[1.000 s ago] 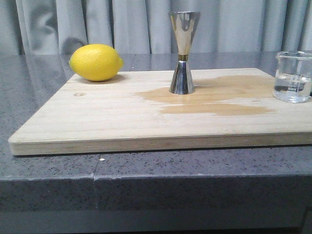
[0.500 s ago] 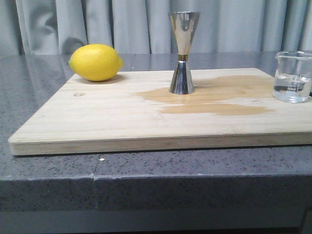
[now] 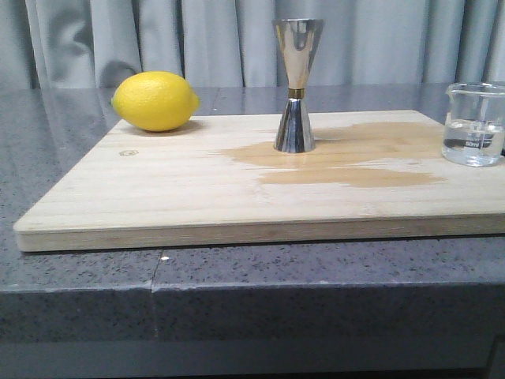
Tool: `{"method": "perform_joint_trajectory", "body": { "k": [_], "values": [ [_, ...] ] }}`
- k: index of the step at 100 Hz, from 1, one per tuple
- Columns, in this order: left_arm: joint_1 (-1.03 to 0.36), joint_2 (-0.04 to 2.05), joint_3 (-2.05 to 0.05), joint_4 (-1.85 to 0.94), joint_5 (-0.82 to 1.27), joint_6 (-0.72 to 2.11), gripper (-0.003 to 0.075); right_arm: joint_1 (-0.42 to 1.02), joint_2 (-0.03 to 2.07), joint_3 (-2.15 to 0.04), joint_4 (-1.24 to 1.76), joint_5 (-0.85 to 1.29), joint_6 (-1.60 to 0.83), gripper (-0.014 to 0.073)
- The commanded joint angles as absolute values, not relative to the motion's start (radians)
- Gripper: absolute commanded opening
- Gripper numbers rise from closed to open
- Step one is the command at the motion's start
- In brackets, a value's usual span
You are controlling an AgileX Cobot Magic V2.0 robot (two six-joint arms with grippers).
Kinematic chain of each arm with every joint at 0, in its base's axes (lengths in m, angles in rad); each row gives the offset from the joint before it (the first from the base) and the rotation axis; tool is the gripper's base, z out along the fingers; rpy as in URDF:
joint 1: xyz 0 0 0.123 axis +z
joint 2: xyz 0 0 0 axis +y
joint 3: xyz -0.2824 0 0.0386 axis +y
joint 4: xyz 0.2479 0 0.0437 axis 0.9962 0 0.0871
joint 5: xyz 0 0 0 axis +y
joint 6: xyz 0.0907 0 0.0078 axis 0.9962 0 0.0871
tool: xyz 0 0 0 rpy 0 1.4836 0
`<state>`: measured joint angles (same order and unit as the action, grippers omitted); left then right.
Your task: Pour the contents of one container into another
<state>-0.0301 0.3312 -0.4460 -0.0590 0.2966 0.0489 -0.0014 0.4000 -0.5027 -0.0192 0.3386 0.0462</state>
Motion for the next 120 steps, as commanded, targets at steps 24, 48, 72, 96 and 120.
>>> {"method": "perform_joint_trajectory", "body": {
  "k": [24, 48, 72, 96, 120],
  "values": [
    [-0.028, 0.357, -0.486, -0.091, 0.217, 0.046, 0.0566, -0.010, 0.415, -0.541, -0.019, 0.267, 0.037, 0.0572],
    [-0.028, 0.505, -0.642, -0.082, 0.530, 0.056, 0.0565, -0.010, 0.499, -0.674, -0.015, 0.463, 0.037, 0.0572],
    [-0.028, 0.727, -0.821, -0.278, 0.778, 0.257, 0.0565, -0.010, 0.619, -0.762, -0.015, 0.586, 0.037, 0.0572],
    [-0.028, 0.919, -0.849, -0.921, 0.897, 0.866, 0.0565, -0.010, 0.650, -0.762, 0.000, 0.588, 0.037, 0.0572],
    [-0.039, 1.104, -0.849, -1.397, 1.021, 1.488, 0.0565, -0.010, 0.650, -0.762, 0.000, 0.579, 0.037, 0.0572]
  ]
}}
